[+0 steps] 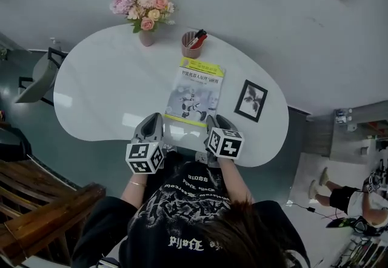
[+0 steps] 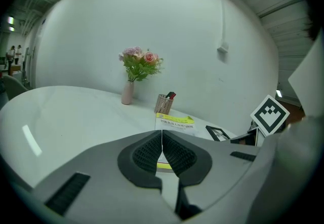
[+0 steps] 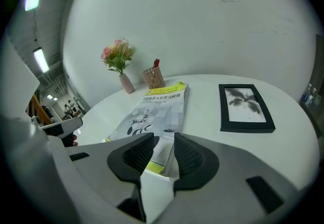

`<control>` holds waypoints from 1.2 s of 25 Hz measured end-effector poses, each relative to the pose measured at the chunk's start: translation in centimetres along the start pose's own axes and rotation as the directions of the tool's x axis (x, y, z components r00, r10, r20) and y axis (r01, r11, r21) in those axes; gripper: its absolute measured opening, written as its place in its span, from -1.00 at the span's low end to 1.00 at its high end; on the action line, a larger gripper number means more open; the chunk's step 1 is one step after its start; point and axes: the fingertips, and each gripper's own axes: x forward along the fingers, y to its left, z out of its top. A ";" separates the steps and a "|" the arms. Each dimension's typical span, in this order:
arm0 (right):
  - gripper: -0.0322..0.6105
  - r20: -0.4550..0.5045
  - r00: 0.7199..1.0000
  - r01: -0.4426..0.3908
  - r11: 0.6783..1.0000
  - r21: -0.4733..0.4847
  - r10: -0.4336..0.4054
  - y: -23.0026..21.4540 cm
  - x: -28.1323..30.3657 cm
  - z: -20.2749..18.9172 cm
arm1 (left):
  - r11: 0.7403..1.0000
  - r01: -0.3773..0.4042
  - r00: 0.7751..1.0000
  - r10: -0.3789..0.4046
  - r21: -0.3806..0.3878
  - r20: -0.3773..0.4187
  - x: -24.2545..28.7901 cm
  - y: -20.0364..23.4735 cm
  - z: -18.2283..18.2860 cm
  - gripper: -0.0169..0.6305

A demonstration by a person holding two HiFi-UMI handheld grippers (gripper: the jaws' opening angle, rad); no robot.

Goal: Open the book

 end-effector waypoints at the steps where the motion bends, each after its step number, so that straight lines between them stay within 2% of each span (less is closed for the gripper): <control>1: -0.43 -0.008 1.000 0.010 1.000 0.012 -0.010 0.0 0.2 -0.1 | 1.000 0.000 1.000 0.000 0.000 -0.002 0.0 0.3 0.1 -0.87; 10: -0.43 -0.048 0.995 0.087 0.994 0.065 -0.084 -0.2 1.2 -0.8 | 0.999 0.033 0.999 -0.033 0.033 -0.018 0.5 1.5 0.5 -0.87; 13: -0.44 -0.052 0.995 0.089 0.993 0.077 -0.085 0.0 1.4 -0.8 | 0.999 0.033 0.999 -0.033 0.028 -0.020 0.5 2.0 0.6 -0.87; 19: -0.44 -0.053 0.991 0.126 0.991 0.034 -0.124 0.2 1.3 -0.7 | 0.999 0.034 0.999 -0.034 0.017 -0.031 0.7 2.4 0.3 -0.87; 23: -0.56 -0.021 0.989 0.149 0.988 0.033 -0.148 0.4 0.8 0.0 | 0.999 0.032 0.999 -0.032 0.007 -0.033 0.6 2.7 0.2 -0.87; 25: -0.57 -0.010 0.990 0.141 0.985 0.100 -0.141 0.4 0.7 0.2 | 1.000 0.030 0.999 -0.030 -0.001 -0.033 0.6 2.9 0.1 -0.87; 27: -0.57 -0.008 0.991 0.130 0.968 0.213 -0.131 0.0 0.5 0.3 | 1.000 0.029 0.999 -0.029 -0.008 -0.033 0.7 3.0 0.1 -0.87; 30: -0.62 -0.014 0.993 0.110 0.914 0.391 -0.114 -0.4 0.3 -0.1 | 0.999 0.032 0.999 -0.033 -0.012 -0.032 0.8 3.0 0.1 -0.87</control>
